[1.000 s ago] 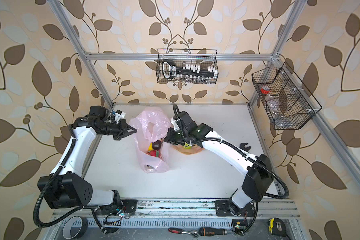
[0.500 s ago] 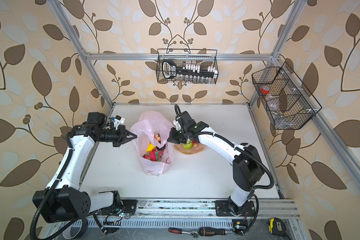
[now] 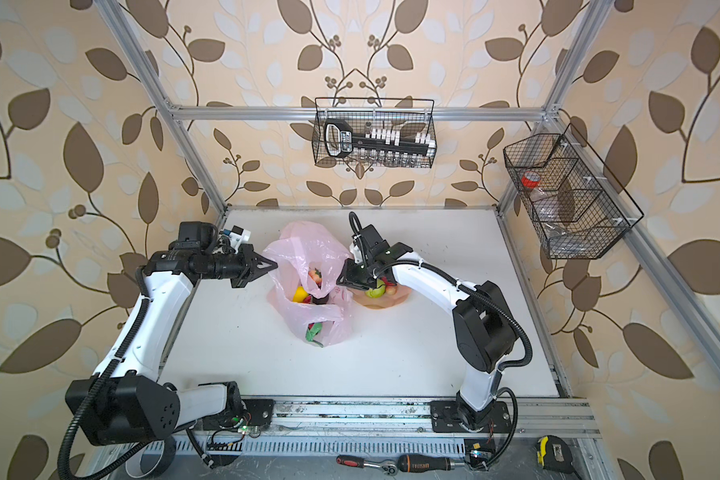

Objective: Place the fruits into the plastic bag
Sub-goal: Shake the plastic bag at the center of the table, then pick up the fruit from the plate.

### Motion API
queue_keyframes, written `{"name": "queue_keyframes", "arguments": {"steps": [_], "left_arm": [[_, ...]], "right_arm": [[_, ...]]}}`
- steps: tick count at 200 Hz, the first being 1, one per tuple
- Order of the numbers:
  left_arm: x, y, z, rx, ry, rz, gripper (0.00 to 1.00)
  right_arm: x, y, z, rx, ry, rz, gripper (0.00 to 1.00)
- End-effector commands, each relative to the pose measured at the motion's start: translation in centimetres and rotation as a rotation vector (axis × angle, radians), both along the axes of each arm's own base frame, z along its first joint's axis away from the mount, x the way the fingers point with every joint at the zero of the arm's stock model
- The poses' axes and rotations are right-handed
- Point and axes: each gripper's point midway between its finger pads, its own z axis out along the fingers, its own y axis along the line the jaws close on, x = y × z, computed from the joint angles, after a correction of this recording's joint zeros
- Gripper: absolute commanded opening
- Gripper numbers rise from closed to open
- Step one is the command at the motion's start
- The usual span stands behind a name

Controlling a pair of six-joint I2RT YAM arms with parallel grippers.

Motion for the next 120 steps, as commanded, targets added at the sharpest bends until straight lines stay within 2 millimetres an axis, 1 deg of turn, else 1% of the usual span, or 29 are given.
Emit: {"name": "queue_keyframes", "arguments": {"steps": [1,21,38,51,65,79,97,108,120], "left_arm": [[0.0,-0.5,1.0,-0.015,-0.043,-0.006,0.0],[0.1,-0.8,1.4,-0.023,-0.056,-0.019,0.0],[0.3,-0.8,1.4,-0.021,-0.057,-0.027,0.0],[0.3,-0.9,1.3,-0.016,-0.058,-0.033,0.0],[0.1,-0.9,1.3,-0.008,-0.061,-0.042,0.0],[0.0,-0.9,1.2,-0.002,-0.06,-0.05,0.0],[-0.2,-0.9,1.0,0.002,-0.052,-0.059,0.0],[-0.2,-0.9,0.9,0.002,-0.05,-0.063,0.0],[-0.2,-0.9,1.0,0.004,-0.051,-0.065,0.0]], "right_arm": [[-0.1,-0.8,2.9,0.022,-0.066,0.011,0.46],[-1.0,-1.2,4.9,0.043,-0.1,0.032,0.57],[-1.6,-2.3,6.5,0.034,-0.151,0.035,0.68],[-2.0,-3.7,7.5,0.002,-0.185,0.03,0.75],[-2.0,-6.2,7.6,-0.07,-0.212,0.005,0.8],[-1.7,-9.2,6.9,-0.151,-0.22,-0.036,0.81],[-1.2,-12.9,4.8,-0.28,-0.216,-0.062,0.83],[-1.1,-14.2,3.0,-0.332,-0.188,-0.046,0.83],[-1.0,-14.8,1.5,-0.385,-0.174,-0.016,0.83]]}}
